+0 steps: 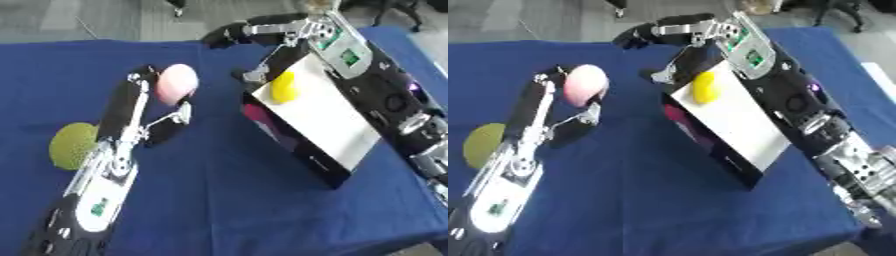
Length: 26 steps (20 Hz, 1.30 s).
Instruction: Pick up the objects with one hand, pass them to the other hand, and then place them into the box on the other side of the table.
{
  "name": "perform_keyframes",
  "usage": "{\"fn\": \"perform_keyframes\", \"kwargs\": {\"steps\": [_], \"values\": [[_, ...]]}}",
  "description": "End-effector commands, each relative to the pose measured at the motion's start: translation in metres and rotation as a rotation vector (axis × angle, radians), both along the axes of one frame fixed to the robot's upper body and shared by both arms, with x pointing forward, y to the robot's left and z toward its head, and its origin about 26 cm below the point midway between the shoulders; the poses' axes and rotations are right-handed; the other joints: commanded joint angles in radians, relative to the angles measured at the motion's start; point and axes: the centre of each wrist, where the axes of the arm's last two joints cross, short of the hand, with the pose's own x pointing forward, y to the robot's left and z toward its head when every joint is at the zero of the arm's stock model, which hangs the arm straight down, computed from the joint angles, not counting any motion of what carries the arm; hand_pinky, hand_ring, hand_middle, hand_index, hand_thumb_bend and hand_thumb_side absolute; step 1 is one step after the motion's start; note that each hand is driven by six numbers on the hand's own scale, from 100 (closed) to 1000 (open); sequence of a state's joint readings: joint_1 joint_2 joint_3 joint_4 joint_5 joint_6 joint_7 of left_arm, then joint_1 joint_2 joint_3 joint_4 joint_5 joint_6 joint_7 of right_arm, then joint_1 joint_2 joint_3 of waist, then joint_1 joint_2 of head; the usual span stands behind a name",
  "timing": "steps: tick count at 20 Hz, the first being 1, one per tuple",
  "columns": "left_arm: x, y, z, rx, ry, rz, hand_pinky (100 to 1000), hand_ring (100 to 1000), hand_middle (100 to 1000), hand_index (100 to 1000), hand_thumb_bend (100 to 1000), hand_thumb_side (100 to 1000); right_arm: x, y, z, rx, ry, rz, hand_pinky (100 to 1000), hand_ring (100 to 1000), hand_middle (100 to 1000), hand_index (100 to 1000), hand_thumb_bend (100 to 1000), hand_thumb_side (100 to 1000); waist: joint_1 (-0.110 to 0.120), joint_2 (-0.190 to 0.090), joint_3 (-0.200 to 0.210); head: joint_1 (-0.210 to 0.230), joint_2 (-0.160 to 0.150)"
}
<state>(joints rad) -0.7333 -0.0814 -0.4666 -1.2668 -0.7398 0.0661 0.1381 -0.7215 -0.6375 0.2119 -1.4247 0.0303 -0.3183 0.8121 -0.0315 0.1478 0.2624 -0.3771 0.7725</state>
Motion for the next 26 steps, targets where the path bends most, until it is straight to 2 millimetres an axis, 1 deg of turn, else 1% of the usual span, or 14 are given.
{"fn": "perform_keyframes", "kwargs": {"steps": [1, 4, 12, 26], "values": [[-0.003, -0.006, 0.012, -0.013, -0.041, -0.019, 781, 744, 635, 625, 100, 335, -0.008, 0.003, 0.021, -0.01, -0.047, 0.05, 1000, 1000, 1000, 1000, 100, 218, -0.014, 0.002, -0.001, 0.003, -0.002], [-0.004, -0.007, 0.012, -0.009, -0.041, -0.026, 781, 744, 634, 625, 100, 341, -0.012, 0.006, 0.024, -0.005, -0.035, 0.062, 1000, 1000, 1000, 1000, 100, 207, -0.015, 0.003, 0.0, 0.002, -0.002], [-0.007, -0.015, 0.015, -0.009, -0.045, -0.051, 781, 744, 635, 625, 100, 325, -0.008, 0.004, 0.015, -0.018, 0.0, 0.035, 1000, 1000, 1000, 1000, 100, 200, -0.018, 0.006, 0.0, -0.001, -0.002], [-0.015, -0.026, 0.018, -0.015, -0.058, -0.092, 780, 743, 633, 626, 100, 315, -0.005, 0.01, 0.009, -0.027, 0.0, 0.045, 1000, 1000, 1000, 1000, 100, 188, -0.023, 0.009, 0.002, -0.011, -0.002]]}}
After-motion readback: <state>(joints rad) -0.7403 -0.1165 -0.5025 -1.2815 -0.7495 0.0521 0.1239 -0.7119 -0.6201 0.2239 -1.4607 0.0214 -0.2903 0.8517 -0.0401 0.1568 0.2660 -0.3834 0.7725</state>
